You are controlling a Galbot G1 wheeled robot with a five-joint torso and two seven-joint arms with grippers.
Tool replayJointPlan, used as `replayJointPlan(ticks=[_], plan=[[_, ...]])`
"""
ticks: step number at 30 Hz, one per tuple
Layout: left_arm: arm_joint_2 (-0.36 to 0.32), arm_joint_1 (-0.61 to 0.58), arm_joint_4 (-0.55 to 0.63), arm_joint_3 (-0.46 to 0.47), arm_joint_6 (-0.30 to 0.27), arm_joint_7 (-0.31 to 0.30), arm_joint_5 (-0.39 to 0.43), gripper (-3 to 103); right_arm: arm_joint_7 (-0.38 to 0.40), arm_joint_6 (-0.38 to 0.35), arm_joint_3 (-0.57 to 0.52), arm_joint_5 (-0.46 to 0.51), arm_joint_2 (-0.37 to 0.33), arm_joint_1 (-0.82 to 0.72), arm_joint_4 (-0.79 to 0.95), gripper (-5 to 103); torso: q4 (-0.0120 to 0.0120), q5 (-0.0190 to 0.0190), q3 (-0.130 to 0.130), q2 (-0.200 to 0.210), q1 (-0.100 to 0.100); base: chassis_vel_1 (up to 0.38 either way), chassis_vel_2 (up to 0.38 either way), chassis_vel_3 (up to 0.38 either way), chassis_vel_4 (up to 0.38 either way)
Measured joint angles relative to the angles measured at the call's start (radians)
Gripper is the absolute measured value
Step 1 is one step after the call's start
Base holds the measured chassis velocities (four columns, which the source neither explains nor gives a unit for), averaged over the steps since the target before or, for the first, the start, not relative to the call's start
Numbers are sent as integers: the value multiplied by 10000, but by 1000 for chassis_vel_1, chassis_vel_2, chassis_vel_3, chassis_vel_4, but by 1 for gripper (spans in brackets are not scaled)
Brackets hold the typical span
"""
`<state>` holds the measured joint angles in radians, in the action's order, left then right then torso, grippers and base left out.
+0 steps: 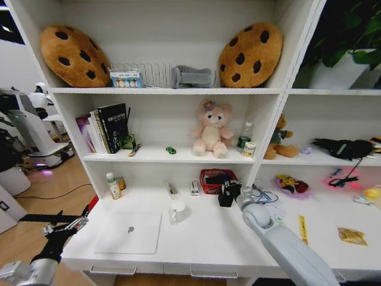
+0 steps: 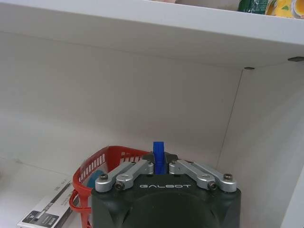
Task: Organize the objects on the table.
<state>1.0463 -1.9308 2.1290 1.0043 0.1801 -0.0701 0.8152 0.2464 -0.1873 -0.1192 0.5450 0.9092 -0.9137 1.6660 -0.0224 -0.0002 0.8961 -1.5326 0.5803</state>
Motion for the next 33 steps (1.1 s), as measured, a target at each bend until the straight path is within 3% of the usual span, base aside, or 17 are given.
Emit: replayJointPlan(ticks=[2, 5, 7, 10, 12, 13, 15, 19, 21, 24, 33], plan=[[0, 0, 0, 0, 0, 0, 0, 100, -3, 1, -183, -56, -23, -364, 273, 20, 0, 1, 0, -1, 0, 0, 0, 0, 0], [0, 0, 0, 0, 0, 0, 0, 100, -3, 0, -325, -85, -49, -618, 427, 26, -2, 2, 0, -1, -1, 0, 0, 0, 0], [0, 0, 0, 0, 0, 0, 1, 100, 3, 0, -693, -150, -123, -1132, 801, 37, -3, 2, 0, -1, -1, 0, 0, 0, 0], [0, 0, 0, 0, 0, 0, 0, 100, 7, 0, -807, -159, -148, -1300, 957, 42, -3, 2, 0, -1, -2, 0, 0, 0, 0], [0, 0, 0, 0, 0, 0, 0, 100, 107, -5, -1198, -65, -229, -1744, 1530, 58, -1, 1, 0, -1, -2, 0, 0, 0, 0], [0, 0, 0, 0, 0, 0, 0, 100, 107, -5, -1198, -65, -229, -1744, 1530, 58, -1, 1, 0, -1, -2, 0, 0, 0, 0], [0, 0, 0, 0, 0, 0, 0, 100, 174, -45, -1556, 69, -306, -2234, 2100, 70, -1, 2, 0, -1, -2, 0, 0, 0, 0], [0, 0, 0, 0, 0, 0, 0, 100, 247, -51, -2001, 95, -341, -2922, 2694, 75, -1, -1, -1, -1, -2, 0, 0, 0, 0], [0, 0, 0, 0, 0, 0, 0, 100, 263, 35, -2519, 61, -316, -3930, 3434, 91, -2, 2, -1, -1, -2, 0, 0, 0, 0], [0, 0, 0, 0, 0, 0, 0, 100, 192, 233, -3041, -189, -175, -4956, 4199, 99, -3, 1, -1, -1, -2, 0, 0, 0, 0], [0, 0, 1, 0, 0, 0, 0, 100, -78, 1015, -4139, -1543, 662, -7291, 5523, 100, -1, 1, -2, -2, -3, 0, 0, 0, 0]])
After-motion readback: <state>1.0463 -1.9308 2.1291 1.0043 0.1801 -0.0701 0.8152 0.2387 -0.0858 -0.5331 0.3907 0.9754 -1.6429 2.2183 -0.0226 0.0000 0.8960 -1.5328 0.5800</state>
